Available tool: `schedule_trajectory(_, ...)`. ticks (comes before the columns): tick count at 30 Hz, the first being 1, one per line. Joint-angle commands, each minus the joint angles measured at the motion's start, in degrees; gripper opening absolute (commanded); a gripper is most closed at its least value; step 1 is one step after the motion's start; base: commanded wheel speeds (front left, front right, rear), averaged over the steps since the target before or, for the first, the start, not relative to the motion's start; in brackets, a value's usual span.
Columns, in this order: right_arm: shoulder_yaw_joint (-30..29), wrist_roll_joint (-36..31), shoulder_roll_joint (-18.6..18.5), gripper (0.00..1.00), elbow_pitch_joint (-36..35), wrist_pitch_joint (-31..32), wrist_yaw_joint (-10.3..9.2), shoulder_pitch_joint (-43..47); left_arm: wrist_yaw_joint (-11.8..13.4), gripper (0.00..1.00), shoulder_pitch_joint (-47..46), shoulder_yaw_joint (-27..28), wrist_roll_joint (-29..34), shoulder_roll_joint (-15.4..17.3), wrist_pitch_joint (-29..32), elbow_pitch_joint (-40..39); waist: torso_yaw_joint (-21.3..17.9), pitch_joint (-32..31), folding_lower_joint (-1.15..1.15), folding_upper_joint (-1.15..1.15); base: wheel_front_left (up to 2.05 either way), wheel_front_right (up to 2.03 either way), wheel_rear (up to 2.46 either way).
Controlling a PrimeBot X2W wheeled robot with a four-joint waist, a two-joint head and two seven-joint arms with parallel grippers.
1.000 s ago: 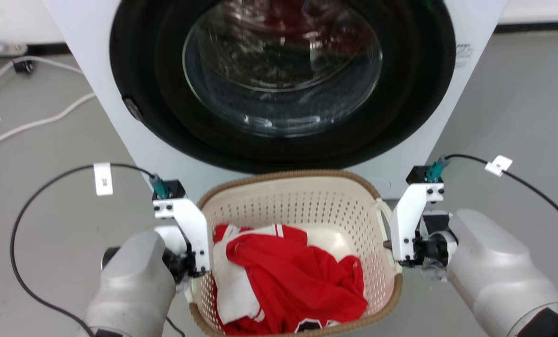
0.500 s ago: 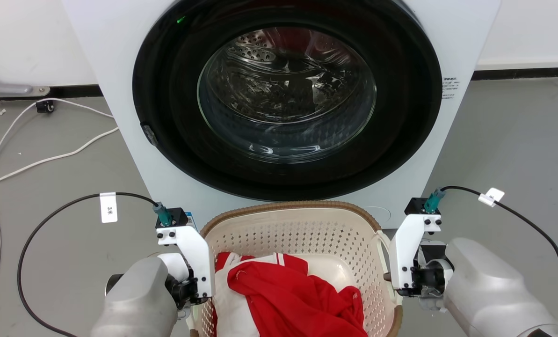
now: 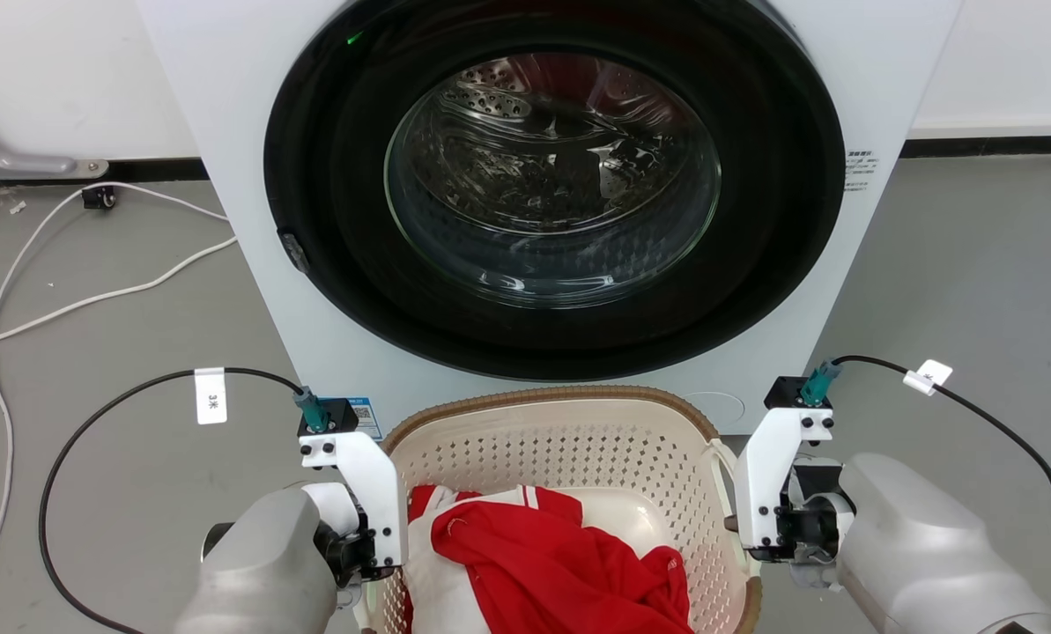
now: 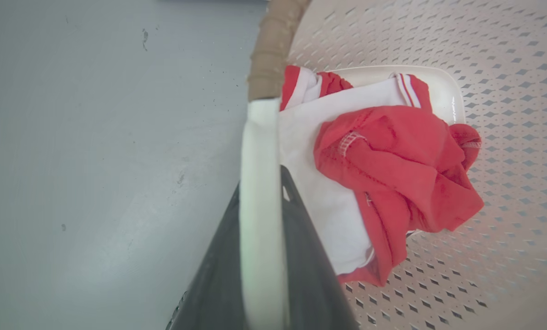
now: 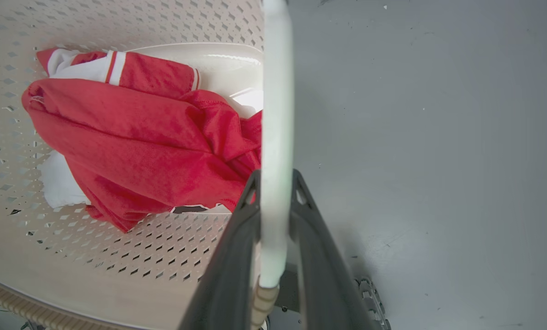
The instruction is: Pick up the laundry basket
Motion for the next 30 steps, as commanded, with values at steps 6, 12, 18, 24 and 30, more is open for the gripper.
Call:
schedule_trajectory(6,0.3,1.1,2.1,0.0,-0.9,0.1,0.8,0.0,-0.9,0.0,-0.9,-1.0,-1.0,-2.4,-0.4,-0.8,0.0,0.3,0.01,0.0,0.0,0.0,0.0)
schedule_trajectory(12,0.6,1.2,2.2,0.0,-0.8,0.1,0.8,0.1,-0.9,0.0,-0.8,-1.7,-1.6,-2.4,-0.8,-0.7,-0.1,0.3,0.01,0.0,0.0,0.0,0.0)
schedule_trajectory(18,0.9,1.5,2.1,0.0,-0.7,0.0,0.8,0.1,-0.9,0.0,-0.7,-2.3,-2.6,-2.3,-1.2,-0.7,-0.1,0.3,0.01,0.0,0.0,0.0,0.0)
schedule_trajectory(24,1.2,1.8,2.1,0.0,-0.6,-0.2,0.81,0.2,-0.9,0.0,-0.6,-2.8,-3.3,-2.4,-1.4,-0.6,0.0,0.2,0.01,0.0,0.0,0.0,0.0)
schedule_trajectory(30,1.4,2.0,2.0,0.0,-0.5,-0.2,0.81,0.2,-0.9,0.0,-0.5,-3.5,-3.9,-2.2,-1.7,-0.5,0.1,0.2,0.01,0.0,0.0,0.0,0.0)
